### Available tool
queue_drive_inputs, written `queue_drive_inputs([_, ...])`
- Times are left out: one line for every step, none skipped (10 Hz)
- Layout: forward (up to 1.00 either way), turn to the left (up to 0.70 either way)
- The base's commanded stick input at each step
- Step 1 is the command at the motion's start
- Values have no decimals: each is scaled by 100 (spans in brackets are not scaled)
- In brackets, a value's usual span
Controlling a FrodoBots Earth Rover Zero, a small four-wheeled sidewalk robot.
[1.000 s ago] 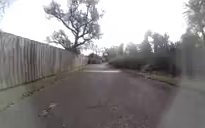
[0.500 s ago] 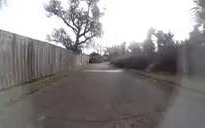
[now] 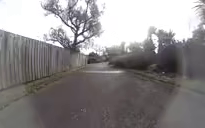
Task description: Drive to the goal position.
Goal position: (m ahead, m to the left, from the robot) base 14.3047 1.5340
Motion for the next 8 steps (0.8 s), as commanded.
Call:
queue_drive_inputs([70, -35])
queue_drive_inputs([70, -35])
queue_drive_inputs([70, -35])
queue_drive_inputs([70, -35])
queue_drive_inputs([70, -35])
queue_drive_inputs([70, -1])
queue_drive_inputs([70, 0])
queue_drive_inputs([70, 0])
